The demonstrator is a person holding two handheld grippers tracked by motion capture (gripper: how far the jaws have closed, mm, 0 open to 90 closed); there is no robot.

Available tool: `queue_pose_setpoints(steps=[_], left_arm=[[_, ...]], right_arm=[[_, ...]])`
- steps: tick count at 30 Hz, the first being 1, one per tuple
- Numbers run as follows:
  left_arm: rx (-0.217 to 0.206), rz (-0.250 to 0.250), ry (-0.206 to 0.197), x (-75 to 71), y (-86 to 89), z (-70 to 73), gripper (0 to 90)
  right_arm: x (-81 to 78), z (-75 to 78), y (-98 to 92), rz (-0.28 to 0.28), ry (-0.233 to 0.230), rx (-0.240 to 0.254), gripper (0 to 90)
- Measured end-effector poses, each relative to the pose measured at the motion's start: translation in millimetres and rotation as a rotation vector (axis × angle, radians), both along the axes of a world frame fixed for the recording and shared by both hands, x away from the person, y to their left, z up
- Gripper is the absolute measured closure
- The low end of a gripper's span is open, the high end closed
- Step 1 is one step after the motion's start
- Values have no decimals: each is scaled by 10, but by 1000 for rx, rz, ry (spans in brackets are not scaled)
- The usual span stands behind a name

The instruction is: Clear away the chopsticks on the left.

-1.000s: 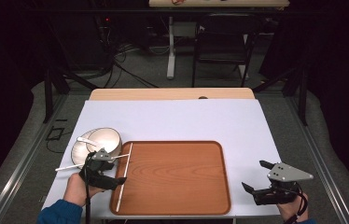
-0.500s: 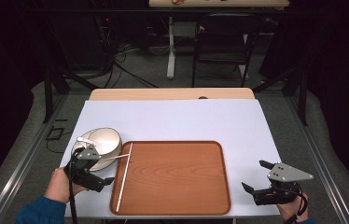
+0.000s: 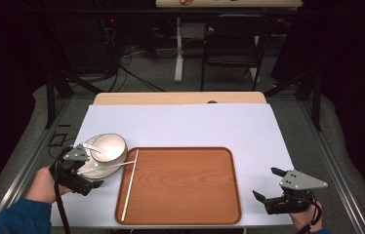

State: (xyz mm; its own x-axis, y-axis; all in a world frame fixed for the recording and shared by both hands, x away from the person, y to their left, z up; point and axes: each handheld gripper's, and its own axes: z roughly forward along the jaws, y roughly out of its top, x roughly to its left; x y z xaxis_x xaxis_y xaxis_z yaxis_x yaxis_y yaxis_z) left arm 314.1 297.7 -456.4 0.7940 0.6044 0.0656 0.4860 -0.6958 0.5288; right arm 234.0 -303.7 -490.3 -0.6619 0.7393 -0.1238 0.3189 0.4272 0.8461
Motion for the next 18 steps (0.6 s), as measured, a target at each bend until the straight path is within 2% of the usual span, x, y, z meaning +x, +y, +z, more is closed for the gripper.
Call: queue_pose_setpoints(steps=[7, 10, 18], left_arm=[[78, 4, -5, 132, 81, -24, 0], [109, -3, 17, 197, 119, -67, 3], [126, 7, 66, 327, 177, -212, 0]], right_arm=[[1, 0, 1, 0, 0, 0, 52], [0, 0, 0, 0, 0, 0, 53], [3, -2, -4, 1, 2, 1, 52]])
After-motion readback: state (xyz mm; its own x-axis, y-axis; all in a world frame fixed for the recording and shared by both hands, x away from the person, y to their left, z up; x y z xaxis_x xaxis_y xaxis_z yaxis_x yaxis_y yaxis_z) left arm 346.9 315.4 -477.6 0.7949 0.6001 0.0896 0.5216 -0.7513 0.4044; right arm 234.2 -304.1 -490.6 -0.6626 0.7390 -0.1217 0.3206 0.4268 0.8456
